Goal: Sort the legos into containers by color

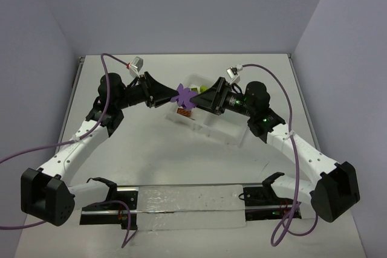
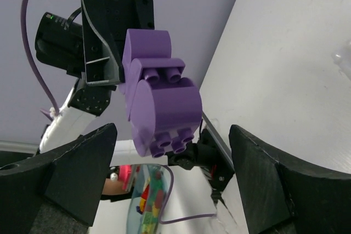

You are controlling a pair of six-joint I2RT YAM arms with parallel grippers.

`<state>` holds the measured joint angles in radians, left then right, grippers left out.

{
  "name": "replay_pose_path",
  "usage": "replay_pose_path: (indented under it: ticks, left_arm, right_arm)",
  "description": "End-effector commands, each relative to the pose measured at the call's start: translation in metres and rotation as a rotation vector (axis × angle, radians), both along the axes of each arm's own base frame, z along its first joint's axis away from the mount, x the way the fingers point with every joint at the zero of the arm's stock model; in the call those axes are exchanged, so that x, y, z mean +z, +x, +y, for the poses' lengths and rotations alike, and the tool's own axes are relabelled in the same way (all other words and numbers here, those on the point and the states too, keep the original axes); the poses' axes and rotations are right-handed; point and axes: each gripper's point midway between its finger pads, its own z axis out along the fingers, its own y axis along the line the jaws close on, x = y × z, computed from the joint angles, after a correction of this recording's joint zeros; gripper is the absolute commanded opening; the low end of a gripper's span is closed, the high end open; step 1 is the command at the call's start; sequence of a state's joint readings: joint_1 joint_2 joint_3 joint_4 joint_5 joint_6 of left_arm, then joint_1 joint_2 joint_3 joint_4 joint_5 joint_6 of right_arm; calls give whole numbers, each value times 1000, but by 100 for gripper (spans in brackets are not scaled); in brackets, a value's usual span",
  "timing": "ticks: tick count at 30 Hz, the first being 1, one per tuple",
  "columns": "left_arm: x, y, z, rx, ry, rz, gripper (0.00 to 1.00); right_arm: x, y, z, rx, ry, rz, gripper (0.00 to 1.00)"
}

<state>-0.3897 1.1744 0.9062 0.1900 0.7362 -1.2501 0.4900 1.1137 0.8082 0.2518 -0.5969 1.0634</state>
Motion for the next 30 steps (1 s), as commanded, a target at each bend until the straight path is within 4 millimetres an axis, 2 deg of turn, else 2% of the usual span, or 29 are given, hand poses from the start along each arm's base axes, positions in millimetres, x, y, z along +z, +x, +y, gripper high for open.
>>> replay_pose_path:
  ticks: [1,4,9,11,14,16,17,26,27,28,29,30]
  left_arm:
    - [27,-8,2,-19,-49,-85,0]
    - [27,-9,1,-29,-57,-84,0]
    - [26,-8,2,-24,-60,-80,0]
    - [26,-8,2,-22,-58,-80,0]
    - [29,-7,3,-18,-53,-90,0]
    - [30,-5,5,-12,-47,-94,0]
    - [31,-2,8,-5,-46,-97,0]
    - [39,5,24,27,-46,-118,0]
    - [39,5,24,29,-45,-118,0]
    - [37,6,25,34,-37,-115,0]
    - [35,7,26,39,-27,-113,0]
    - [34,8,27,46,-19,-115,0]
  right_arm:
    - [21,0,7,50,74,-70,88]
    - [28,-1,10,78,104,-89,76]
    - [38,-6,11,110,143,-124,46]
    - [35,-5,10,99,139,-121,36]
    - [29,-7,7,87,131,-112,9]
    - [19,-7,4,71,124,-94,2]
    - [12,-9,1,62,119,-79,0]
    - [-18,-16,-19,23,67,-27,0]
    - [-23,-15,-21,15,37,-31,0]
    - [-26,-7,-27,-38,-25,-40,0]
    - [-37,2,-37,-107,-123,-11,0]
    - [-66,2,-52,-165,-272,59,0]
